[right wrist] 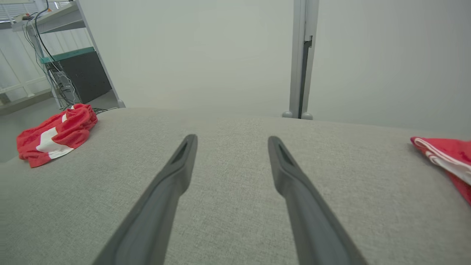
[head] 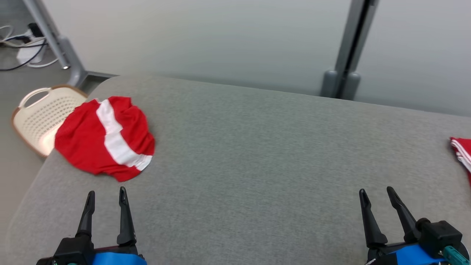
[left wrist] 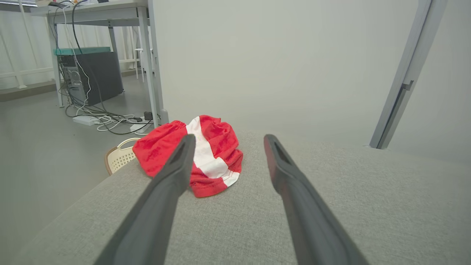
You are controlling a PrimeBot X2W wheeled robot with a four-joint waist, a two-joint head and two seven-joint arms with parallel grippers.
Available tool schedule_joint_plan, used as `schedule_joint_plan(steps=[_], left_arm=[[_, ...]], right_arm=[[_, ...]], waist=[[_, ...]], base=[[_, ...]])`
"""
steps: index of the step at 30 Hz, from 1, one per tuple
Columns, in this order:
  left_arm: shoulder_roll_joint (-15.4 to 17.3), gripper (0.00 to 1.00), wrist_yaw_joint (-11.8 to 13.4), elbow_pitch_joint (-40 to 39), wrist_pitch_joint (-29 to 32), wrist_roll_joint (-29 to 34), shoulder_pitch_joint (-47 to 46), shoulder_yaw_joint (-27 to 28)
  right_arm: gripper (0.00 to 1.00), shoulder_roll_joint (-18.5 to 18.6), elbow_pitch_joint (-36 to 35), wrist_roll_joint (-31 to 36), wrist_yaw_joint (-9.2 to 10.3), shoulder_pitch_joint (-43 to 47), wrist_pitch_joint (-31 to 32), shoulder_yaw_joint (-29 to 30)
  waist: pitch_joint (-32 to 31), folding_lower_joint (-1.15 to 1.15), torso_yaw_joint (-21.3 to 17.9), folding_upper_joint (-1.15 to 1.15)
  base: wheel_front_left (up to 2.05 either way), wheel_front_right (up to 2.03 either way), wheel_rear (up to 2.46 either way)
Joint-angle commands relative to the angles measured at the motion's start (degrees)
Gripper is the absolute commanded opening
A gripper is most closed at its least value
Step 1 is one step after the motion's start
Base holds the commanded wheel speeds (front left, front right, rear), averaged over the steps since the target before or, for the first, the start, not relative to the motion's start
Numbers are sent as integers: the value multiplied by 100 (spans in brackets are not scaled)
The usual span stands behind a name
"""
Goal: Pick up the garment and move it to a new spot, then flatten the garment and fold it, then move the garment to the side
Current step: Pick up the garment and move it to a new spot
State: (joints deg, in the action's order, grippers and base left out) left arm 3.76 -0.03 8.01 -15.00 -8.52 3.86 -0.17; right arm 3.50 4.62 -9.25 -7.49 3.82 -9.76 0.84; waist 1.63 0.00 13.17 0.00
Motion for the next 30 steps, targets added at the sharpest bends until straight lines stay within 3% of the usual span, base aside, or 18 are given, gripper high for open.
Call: schedule_joint_plan(steps=[1, 17, 30], left_arm=[[29, 100, 5, -21, -25, -1, -79, 27], [35, 100, 107, -174, -22, -80, 136, 141], [56, 100, 153, -263, -21, -121, 248, 243]], right_arm=[[100, 31, 14, -10, 0, -68, -40, 2], [100, 113, 66, 0, -1, -143, -33, -32], [100, 168, 180, -43, -1, -184, -55, -153]], waist=[[127, 0, 196, 0], [248, 0, 1493, 0], [203, 0, 1707, 0]], base=[[0, 0, 0], [0, 0, 0], [0, 0, 0]])
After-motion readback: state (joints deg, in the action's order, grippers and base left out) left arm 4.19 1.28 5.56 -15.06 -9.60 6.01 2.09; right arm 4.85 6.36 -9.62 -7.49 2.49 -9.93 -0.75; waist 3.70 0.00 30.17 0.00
